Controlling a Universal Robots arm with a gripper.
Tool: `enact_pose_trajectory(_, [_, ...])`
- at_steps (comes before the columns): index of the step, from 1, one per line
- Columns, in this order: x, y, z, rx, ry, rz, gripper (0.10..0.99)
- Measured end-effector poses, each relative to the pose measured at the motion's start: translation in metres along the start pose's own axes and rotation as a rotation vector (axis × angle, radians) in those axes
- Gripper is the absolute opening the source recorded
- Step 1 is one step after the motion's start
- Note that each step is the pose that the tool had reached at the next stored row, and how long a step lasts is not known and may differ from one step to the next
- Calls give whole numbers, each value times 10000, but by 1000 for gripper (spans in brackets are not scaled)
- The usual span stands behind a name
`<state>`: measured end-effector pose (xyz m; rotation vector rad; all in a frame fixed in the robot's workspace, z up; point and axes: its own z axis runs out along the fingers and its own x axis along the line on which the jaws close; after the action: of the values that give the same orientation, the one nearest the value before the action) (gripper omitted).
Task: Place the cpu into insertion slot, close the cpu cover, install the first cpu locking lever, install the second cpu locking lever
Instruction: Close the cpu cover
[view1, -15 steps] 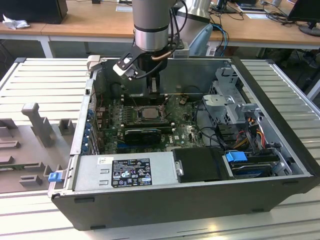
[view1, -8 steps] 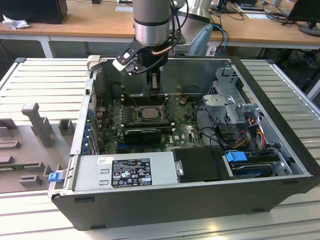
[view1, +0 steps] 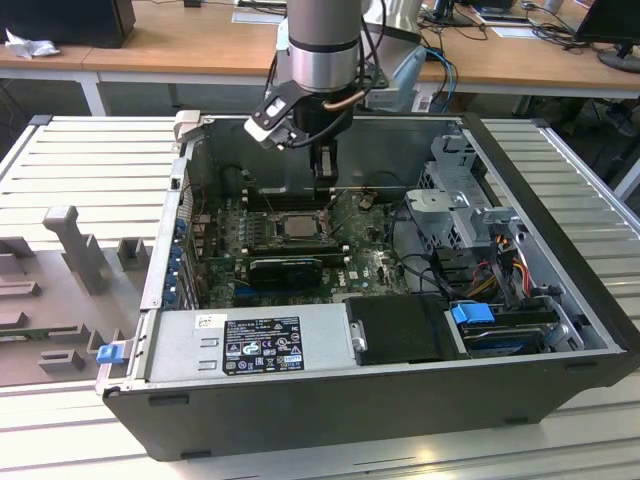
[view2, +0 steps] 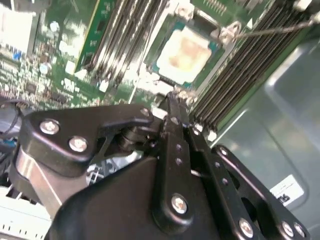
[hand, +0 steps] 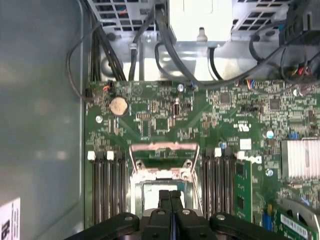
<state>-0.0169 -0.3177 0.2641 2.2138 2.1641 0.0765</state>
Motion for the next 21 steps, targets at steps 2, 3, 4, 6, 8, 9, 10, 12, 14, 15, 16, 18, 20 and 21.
enact_pose_trajectory(2, [1,25,-20,30,1,0,106])
enact_pose_trajectory(3, [1,33,-32,45,1,0,106])
enact_pose_trajectory(4, [1,41,-56,61,1,0,106])
enact_pose_trajectory(6, [2,54,-95,73,1,1,106])
enact_pose_trajectory(8, [3,101,-100,99,4,2,106])
enact_pose_trajectory(9, [4,126,-98,111,2,3,106])
enact_pose_trajectory(10, [4,162,-97,126,1,0,106])
enact_pose_trajectory(12, [7,265,-91,167,-3,0,106])
enact_pose_trajectory(14, [8,327,-86,190,-2,2,106])
enact_pose_trajectory(15, [9,362,-83,201,-1,-1,106])
enact_pose_trajectory(16, [10,391,-80,208,-1,1,106])
enact_pose_trajectory(18, [12,475,-62,232,-1,1,106])
enact_pose_trajectory(20, [13,553,-30,282,-3,-1,106])
enact_pose_trajectory(21, [14,595,-13,298,-3,-10,106])
